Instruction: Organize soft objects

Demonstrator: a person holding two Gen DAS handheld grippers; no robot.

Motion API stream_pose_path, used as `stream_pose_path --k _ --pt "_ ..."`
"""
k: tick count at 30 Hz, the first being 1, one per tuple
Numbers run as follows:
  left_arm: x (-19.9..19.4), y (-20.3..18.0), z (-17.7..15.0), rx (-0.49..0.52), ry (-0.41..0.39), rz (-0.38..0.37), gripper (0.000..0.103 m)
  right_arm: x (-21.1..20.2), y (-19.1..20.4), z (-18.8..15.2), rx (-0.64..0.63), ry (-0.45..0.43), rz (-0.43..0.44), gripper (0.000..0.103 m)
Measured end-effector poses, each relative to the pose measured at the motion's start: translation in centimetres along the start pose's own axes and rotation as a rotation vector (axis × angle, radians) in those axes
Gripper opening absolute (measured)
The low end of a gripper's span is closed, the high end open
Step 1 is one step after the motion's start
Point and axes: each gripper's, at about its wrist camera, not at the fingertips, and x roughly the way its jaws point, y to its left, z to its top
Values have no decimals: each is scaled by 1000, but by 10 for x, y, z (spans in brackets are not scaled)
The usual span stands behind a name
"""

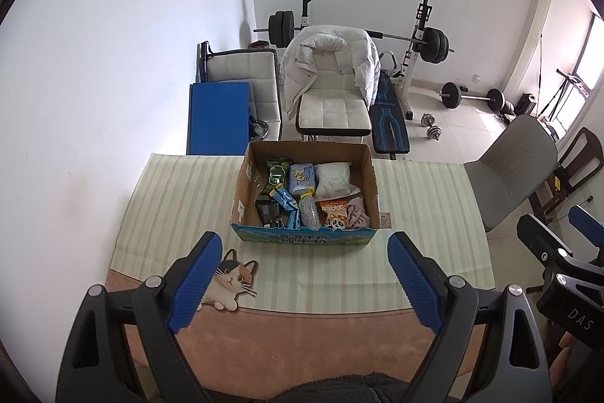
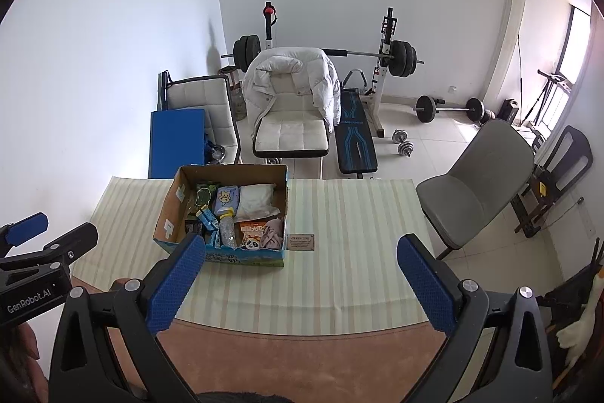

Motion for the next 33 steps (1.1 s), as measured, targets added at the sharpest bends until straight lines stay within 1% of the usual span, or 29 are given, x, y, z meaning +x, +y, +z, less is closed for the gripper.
stream_pose_path --k 8,17,33 --pt "1 -6 -3 -4 16 -8 90 3 -2 -8 7 23 2 103" --pt "1 -6 -3 -6 15 -6 90 1 -12 -13 27 8 -9 103" --pt "0 -9 -3 -4 13 -6 90 1 -15 -15 33 7 4 103"
